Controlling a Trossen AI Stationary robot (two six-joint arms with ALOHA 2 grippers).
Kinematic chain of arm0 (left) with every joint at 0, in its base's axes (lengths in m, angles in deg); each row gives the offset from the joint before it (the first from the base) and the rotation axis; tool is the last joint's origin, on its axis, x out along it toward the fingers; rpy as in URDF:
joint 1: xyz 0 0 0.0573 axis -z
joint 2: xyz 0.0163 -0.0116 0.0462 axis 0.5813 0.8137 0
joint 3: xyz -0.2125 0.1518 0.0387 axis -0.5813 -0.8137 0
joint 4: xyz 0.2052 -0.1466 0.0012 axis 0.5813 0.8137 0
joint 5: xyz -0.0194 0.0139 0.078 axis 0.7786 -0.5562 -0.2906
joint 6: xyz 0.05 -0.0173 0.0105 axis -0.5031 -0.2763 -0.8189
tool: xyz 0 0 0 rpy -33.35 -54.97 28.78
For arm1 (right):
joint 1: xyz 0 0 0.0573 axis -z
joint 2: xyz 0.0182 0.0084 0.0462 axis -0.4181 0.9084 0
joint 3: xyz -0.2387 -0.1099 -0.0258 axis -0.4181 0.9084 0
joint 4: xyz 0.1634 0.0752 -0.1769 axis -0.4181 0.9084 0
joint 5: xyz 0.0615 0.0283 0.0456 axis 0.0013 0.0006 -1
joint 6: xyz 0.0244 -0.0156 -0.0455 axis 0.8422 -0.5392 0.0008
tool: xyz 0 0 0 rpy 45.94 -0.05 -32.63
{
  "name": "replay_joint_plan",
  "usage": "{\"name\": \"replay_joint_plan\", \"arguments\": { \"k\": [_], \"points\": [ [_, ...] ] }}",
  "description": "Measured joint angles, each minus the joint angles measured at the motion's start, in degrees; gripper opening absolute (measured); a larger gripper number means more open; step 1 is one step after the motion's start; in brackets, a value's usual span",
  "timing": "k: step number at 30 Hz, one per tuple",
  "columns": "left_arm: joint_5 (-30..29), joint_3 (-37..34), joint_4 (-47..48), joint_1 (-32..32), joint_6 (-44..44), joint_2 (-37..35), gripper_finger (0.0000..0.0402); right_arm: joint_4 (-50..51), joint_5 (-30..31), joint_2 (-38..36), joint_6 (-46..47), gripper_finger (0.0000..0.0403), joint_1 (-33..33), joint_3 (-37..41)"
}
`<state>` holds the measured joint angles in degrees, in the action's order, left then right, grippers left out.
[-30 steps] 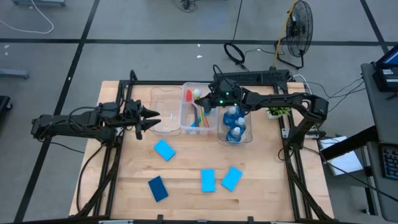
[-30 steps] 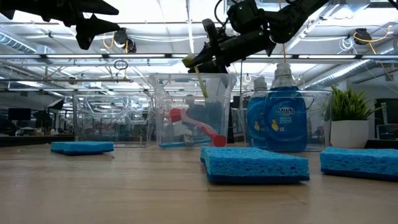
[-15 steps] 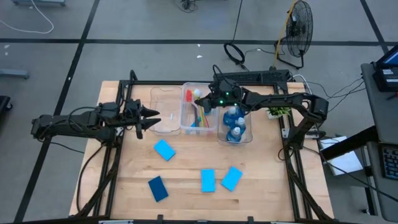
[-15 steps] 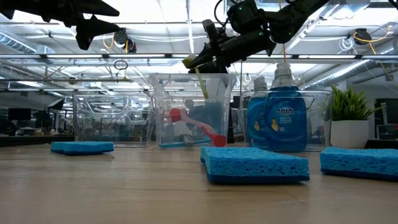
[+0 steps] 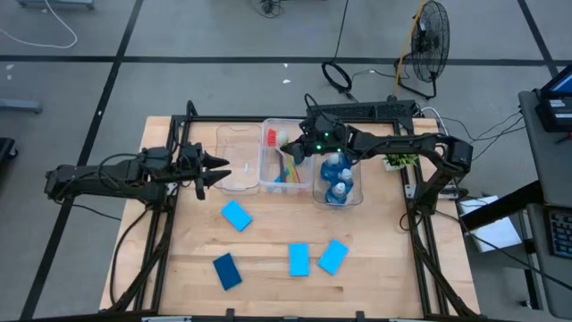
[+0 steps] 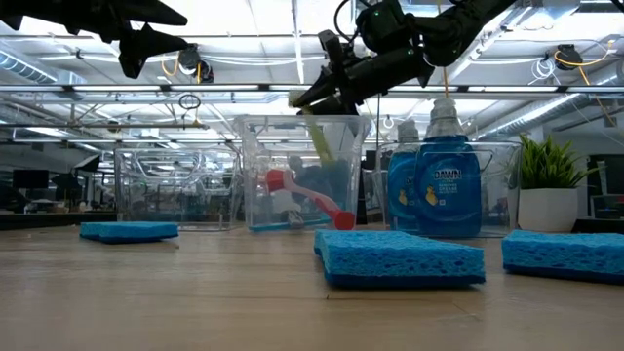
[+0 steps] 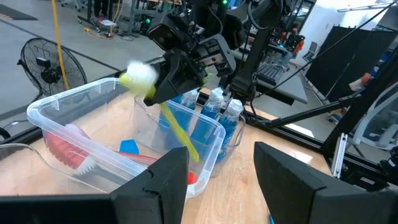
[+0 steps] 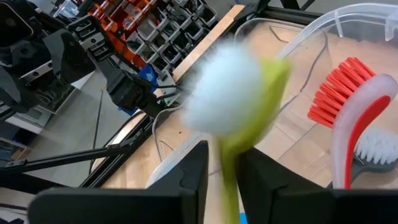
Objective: Pick & Place Kitchen Sink Supplies
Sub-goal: Put the green dish brush into the white transparent bin, then put the light blue sponge into the left transparent bin
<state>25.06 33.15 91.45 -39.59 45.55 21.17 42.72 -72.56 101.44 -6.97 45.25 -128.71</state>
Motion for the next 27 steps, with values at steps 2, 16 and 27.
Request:
{"name": "replay_joint_plan", "arguments": {
  "k": [2,16,27],
  "points": [
    [0.01,0.00,0.02,0.00,0.04,0.01,0.0186,0.03,-0.03,0.00,0.03,0.0076,-0.02,0.00],
    [0.01,0.00,0.01,-0.01,0.02,0.00,0.0186,-0.59,-0.14,0.00,1.03,0.0116,0.24,0.02],
    [0.07,0.00,-0.02,0.00,0.35,0.00,0.0186,-0.61,-4.69,-0.02,5.96,0.0116,1.24,0.00]
  ]
}}
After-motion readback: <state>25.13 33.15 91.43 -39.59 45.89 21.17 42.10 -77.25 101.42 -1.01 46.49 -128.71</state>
